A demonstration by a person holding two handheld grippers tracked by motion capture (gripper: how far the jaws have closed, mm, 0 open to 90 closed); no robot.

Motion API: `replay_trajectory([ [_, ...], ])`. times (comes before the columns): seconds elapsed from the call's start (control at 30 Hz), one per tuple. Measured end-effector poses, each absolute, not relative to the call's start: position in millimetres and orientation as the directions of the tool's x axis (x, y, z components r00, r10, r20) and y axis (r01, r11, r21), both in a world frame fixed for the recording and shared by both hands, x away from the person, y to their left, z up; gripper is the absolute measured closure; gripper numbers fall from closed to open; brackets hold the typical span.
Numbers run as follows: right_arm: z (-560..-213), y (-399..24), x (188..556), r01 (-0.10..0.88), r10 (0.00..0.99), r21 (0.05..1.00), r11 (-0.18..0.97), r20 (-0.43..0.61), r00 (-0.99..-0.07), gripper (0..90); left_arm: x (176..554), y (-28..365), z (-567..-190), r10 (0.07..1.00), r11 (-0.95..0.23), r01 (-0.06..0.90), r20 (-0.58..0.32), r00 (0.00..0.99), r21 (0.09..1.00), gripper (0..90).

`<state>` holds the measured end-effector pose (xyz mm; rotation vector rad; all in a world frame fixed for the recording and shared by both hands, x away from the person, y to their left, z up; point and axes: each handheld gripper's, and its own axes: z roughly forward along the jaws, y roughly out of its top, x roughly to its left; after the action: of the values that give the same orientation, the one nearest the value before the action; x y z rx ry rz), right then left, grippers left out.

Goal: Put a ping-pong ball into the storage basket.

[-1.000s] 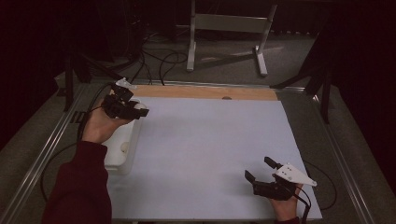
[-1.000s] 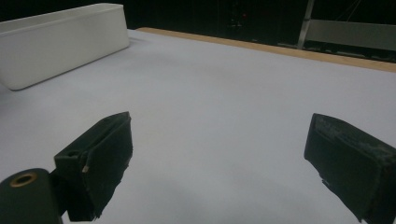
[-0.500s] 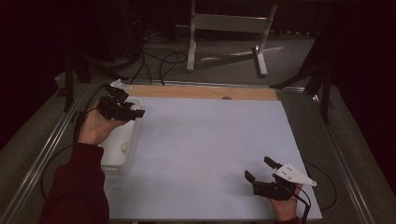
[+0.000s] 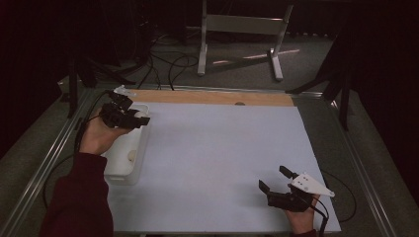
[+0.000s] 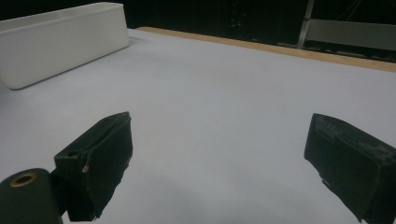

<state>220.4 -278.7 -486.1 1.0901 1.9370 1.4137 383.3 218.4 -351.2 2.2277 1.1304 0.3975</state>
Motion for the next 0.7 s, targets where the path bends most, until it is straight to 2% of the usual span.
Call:
replay_trajectory([
  [0.7, -486.2, -278.6, 220.5, 0.309, 0.831, 0.941, 0.14, 0.059, -0.554, 7.5, 382.3, 226.8, -359.7, 0.82, -0.438, 0.646, -0.017, 0.572, 0.625, 51.2],
])
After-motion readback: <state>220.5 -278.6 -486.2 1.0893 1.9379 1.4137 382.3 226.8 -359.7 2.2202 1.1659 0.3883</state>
